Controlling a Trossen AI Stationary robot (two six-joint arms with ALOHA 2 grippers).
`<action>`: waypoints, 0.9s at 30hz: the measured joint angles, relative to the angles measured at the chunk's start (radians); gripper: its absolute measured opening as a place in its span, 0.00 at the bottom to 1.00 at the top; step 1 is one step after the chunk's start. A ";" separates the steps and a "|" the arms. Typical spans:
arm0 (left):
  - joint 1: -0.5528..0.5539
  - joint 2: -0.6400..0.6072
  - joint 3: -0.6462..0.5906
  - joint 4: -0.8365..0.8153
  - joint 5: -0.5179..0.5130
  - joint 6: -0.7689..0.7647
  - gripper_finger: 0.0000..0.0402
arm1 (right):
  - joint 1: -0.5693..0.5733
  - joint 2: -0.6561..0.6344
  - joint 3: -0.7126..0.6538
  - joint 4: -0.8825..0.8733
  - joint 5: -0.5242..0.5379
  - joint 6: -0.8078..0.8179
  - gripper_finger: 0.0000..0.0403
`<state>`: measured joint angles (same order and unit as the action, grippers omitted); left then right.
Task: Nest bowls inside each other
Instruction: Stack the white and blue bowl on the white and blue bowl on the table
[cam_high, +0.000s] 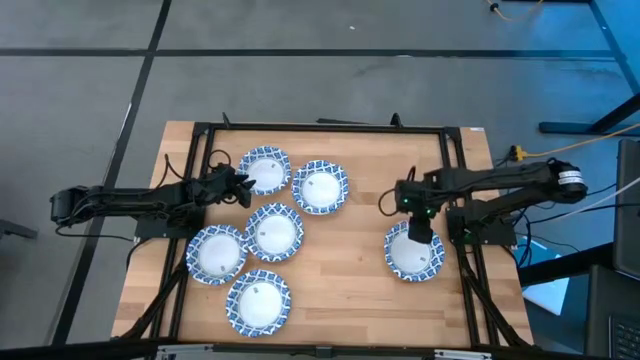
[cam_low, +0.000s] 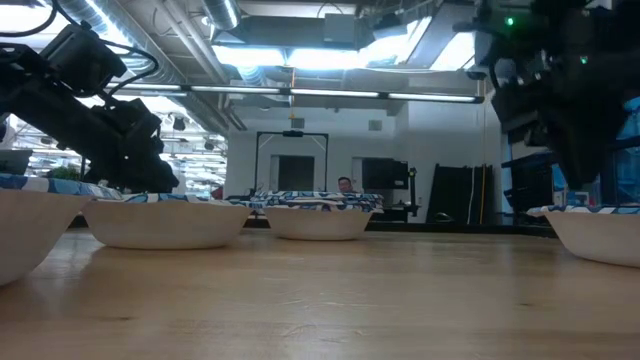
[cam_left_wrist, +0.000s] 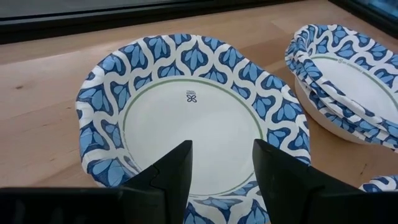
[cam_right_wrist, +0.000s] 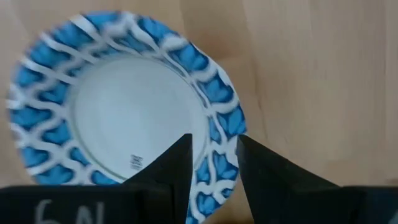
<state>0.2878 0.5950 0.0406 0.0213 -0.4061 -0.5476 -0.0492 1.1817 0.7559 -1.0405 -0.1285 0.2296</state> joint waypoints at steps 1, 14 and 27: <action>0.000 0.000 0.000 0.000 0.000 0.000 0.40 | 0.002 0.006 -0.009 0.002 0.010 0.002 0.32; 0.000 0.000 0.000 0.000 0.000 0.000 0.40 | 0.002 0.103 -0.062 0.093 0.025 0.001 0.32; 0.000 0.000 0.000 -0.001 0.000 0.030 0.40 | 0.002 0.166 -0.061 0.150 0.013 0.006 0.26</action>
<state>0.2878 0.5951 0.0406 0.0204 -0.4065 -0.5178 -0.0471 1.3479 0.6945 -0.8909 -0.1158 0.2352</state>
